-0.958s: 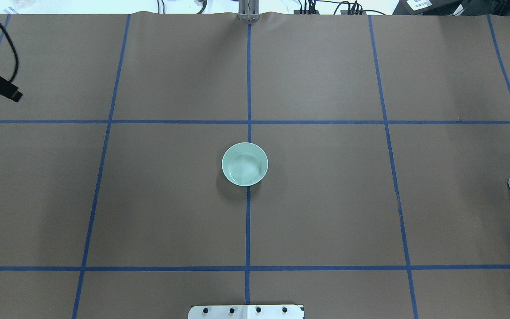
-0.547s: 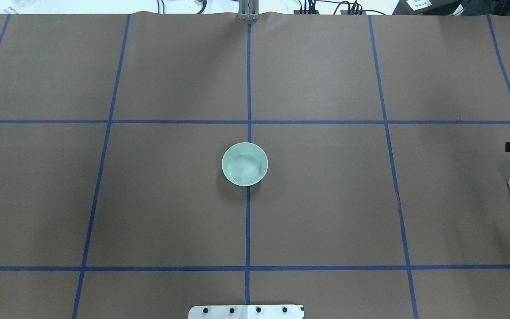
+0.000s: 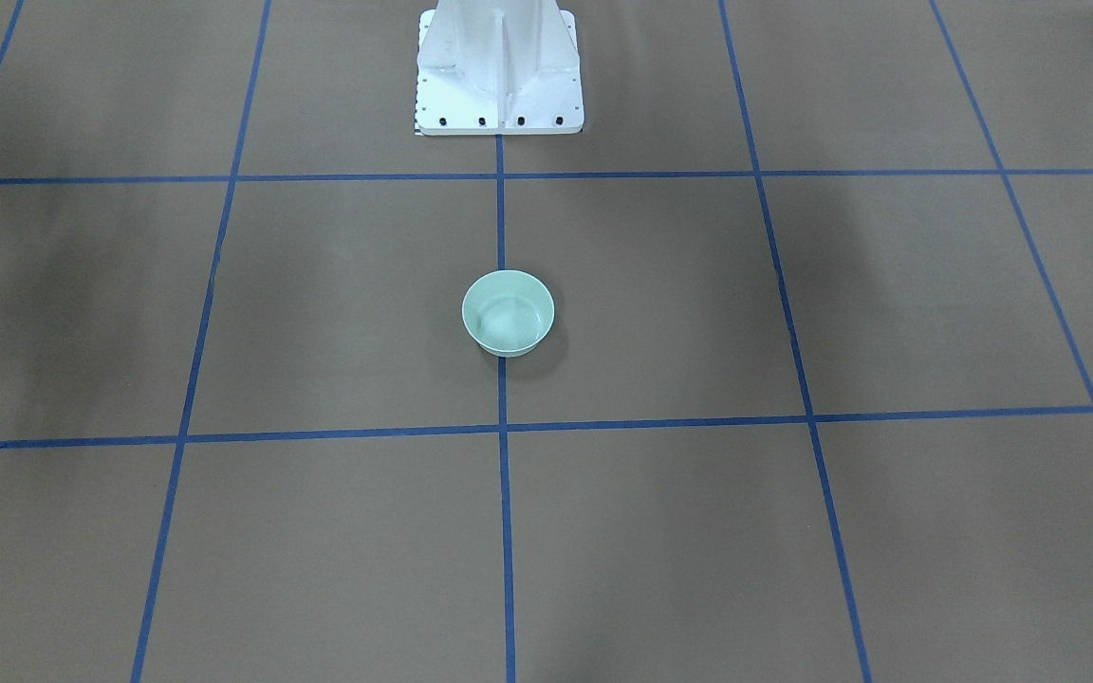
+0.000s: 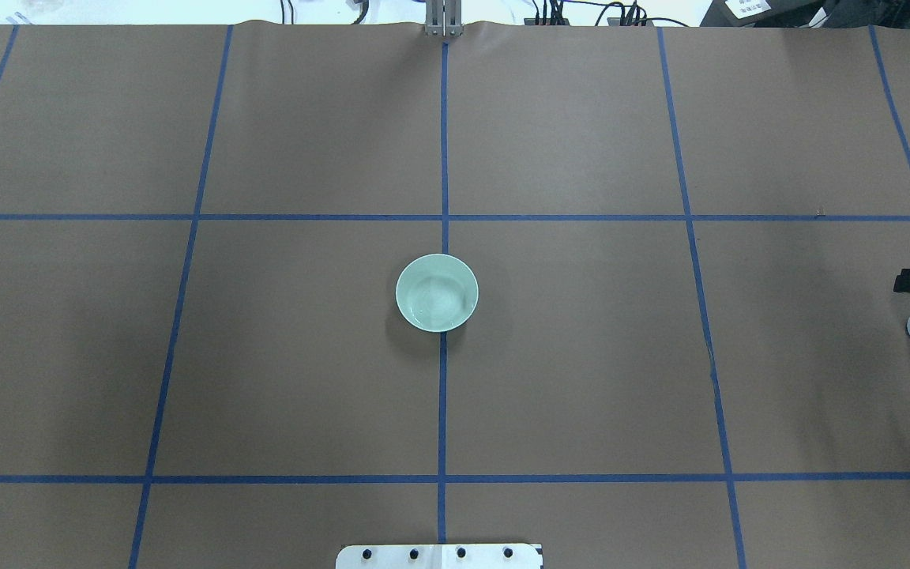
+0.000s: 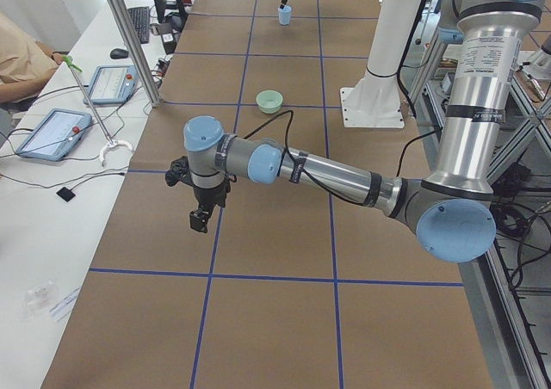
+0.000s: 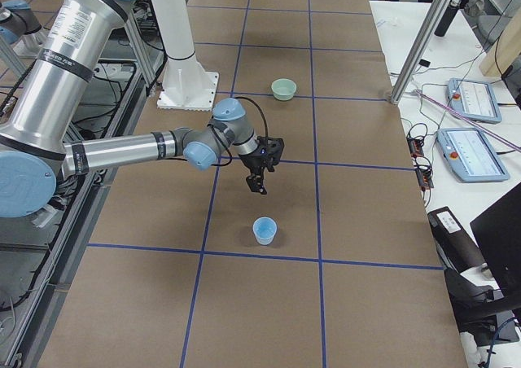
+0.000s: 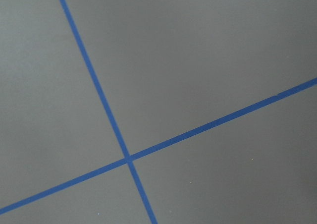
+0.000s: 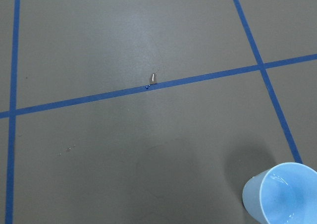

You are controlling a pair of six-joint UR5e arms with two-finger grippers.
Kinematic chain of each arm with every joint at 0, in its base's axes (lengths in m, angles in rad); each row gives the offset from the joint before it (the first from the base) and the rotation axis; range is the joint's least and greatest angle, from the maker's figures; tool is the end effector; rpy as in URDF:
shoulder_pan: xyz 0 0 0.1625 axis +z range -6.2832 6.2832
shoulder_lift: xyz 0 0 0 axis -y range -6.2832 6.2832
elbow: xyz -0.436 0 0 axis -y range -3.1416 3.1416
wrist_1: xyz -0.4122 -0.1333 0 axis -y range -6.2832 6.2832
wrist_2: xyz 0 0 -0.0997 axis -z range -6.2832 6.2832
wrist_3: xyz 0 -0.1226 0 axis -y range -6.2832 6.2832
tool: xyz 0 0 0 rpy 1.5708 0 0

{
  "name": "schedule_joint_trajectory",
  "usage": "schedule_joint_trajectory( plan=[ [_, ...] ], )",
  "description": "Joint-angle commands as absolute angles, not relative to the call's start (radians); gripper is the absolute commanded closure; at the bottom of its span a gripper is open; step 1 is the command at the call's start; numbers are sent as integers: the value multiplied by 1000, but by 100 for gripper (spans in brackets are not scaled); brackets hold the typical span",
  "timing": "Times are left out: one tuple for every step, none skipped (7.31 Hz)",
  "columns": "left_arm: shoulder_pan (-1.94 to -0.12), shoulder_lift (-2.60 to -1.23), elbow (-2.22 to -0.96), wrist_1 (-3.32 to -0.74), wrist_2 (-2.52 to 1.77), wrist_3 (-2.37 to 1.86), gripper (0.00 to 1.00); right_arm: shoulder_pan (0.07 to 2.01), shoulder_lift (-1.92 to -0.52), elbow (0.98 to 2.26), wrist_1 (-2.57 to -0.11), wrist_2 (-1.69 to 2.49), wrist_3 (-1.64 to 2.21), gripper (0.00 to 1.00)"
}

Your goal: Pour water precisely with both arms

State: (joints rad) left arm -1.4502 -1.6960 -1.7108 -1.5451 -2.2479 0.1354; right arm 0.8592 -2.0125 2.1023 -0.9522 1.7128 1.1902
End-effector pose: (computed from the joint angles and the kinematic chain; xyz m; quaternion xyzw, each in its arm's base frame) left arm 0.0127 -0.5744 0.5562 0.1151 0.3289 0.1589 0.9238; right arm -0.1596 -0.3626 0.5470 0.1468 -0.3202 0.1978 0.9147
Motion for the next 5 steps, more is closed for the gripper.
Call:
schedule_joint_trajectory(
  plan=[
    [-1454,-1694,-1712,-1546,-2250,133,0,682,-2065,2102,-934,1457,1399,0],
    [-1454,-1695,-1713,-1546,-2249,132,0,588,-2084,2095,-936,1334,1524,0],
    [-1454,-1695,-1712,-1546,-2249,132,0,498,-2095,2067,-942,1210,1645,0],
    [-1454,-1694,-1712,-1546,-2249,132,0,451,-2097,2021,-942,1128,1719,0],
    [-1454,-1694,-1713,-1546,-2250,132,0,412,-2097,1976,-943,1047,1805,0]
  ],
)
